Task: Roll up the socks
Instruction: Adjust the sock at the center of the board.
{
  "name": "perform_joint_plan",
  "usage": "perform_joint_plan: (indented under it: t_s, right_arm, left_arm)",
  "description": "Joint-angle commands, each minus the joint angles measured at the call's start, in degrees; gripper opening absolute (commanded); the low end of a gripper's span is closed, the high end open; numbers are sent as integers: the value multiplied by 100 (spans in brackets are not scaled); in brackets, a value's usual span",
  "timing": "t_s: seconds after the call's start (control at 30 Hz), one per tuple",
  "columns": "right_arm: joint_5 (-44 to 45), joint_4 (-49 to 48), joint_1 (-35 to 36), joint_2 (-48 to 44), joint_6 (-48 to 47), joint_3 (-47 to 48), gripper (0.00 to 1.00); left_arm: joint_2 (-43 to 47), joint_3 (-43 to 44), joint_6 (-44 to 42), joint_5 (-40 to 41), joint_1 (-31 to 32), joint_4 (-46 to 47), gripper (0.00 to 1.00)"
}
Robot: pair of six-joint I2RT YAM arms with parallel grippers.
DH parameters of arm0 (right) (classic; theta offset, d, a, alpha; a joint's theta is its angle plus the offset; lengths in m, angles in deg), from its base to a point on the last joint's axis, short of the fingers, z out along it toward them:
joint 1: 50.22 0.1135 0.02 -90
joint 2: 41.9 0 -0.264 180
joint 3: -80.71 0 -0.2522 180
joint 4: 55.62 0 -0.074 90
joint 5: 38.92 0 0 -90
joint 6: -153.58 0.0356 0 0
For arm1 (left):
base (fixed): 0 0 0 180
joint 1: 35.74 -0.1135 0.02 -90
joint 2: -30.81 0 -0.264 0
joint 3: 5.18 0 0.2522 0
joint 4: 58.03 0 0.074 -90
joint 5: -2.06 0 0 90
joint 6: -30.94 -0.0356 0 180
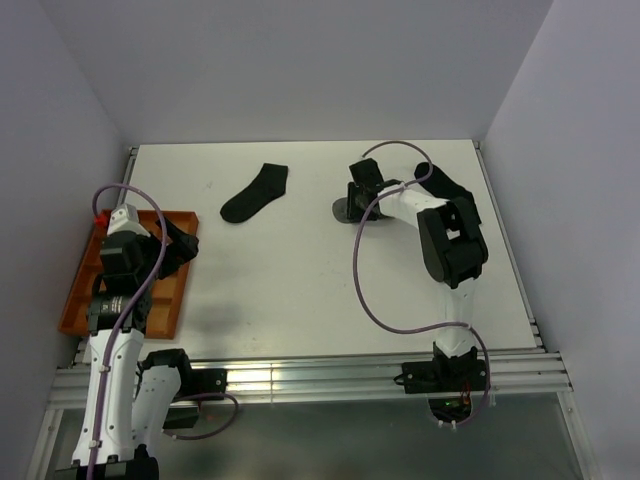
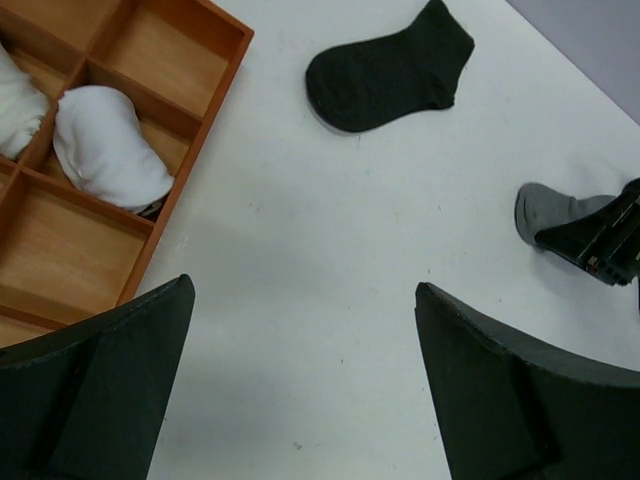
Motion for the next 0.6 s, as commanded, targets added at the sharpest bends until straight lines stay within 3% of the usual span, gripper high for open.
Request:
perform_joint_plan:
  t_s: [0.0, 0.2, 0.33, 0.43, 0.57]
  right_arm:
    - [-509, 150, 96, 167, -7, -172, 44]
    - [-817, -61, 850, -263, 459, -1008, 44]
    - [-967, -237, 1886, -605, 732, -1272, 45]
    - [-1318, -387, 2012, -834, 847, -1211, 45]
    - [-643, 61, 1916, -1011, 470, -737, 46]
  left_arm:
    - [57, -53, -39, -241, 29, 506, 97]
    - [-23, -97, -83, -355, 29, 586, 97]
    - [-49, -115, -101, -408, 29, 594, 97]
    - [-49, -132, -92, -460, 29, 612, 97]
    - [-49, -141, -92, -487, 29, 621, 97]
